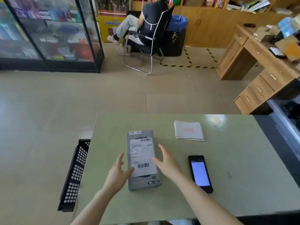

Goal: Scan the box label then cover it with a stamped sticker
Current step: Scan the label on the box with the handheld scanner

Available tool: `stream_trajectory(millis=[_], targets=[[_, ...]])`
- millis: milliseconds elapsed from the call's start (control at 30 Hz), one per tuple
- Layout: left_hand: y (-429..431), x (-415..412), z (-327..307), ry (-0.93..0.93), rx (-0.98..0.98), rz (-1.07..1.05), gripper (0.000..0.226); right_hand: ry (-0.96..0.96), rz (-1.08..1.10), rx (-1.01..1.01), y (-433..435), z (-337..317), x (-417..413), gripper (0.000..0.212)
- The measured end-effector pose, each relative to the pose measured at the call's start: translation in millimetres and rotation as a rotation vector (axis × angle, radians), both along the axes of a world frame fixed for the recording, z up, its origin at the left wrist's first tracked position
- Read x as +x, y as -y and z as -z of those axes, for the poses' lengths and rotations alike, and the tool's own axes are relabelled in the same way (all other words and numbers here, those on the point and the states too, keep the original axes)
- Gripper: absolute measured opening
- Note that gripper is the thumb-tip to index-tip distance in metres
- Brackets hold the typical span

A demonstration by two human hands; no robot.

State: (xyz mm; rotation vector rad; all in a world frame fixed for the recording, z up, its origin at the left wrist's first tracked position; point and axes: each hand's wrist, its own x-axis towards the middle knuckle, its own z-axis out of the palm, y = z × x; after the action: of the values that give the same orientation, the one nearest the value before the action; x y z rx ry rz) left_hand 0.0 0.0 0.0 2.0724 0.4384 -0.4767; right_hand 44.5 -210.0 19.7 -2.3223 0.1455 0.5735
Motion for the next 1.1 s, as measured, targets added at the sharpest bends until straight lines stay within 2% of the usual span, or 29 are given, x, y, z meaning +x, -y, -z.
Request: stream_trajectory(millis=[200, 433, 700, 767, 867, 967, 1100], targets=[[19, -9, 11, -0.041, -0.049, -0.016, 0.077, -0.065, 0.021, 0.07, -9, 23, -22, 0.073], [26, 3, 15, -0.044, -0.054, -0.029, 0.081, -0.064, 0.067, 0.185, -2, 32, -8, 0.071], [48, 14, 16, -0.053, -0.071, -0.034, 0.085, -0.005, 0.13, 0.134, 20, 34, 2, 0.055], [46, 16, 18, -0.039, -0.03, -0.01, 0.086, 0.071, 0.227, 0.068, 38, 37, -2, 0.051], [35, 25, 15, 0.049, 0.079, 0.015, 0.083, 0.114, 0.396, -0.21, 80, 46, -14, 0.054], [17, 43, 9, 0.209, 0.323, 0.162, 0.075, -0.026, 0.487, -0.401, 117, 52, -28, 0.073], [2, 76, -1, 0.29, 0.562, 0.447, 0.066, -0.153, 0.504, -0.457, 140, 60, -32, 0.097]])
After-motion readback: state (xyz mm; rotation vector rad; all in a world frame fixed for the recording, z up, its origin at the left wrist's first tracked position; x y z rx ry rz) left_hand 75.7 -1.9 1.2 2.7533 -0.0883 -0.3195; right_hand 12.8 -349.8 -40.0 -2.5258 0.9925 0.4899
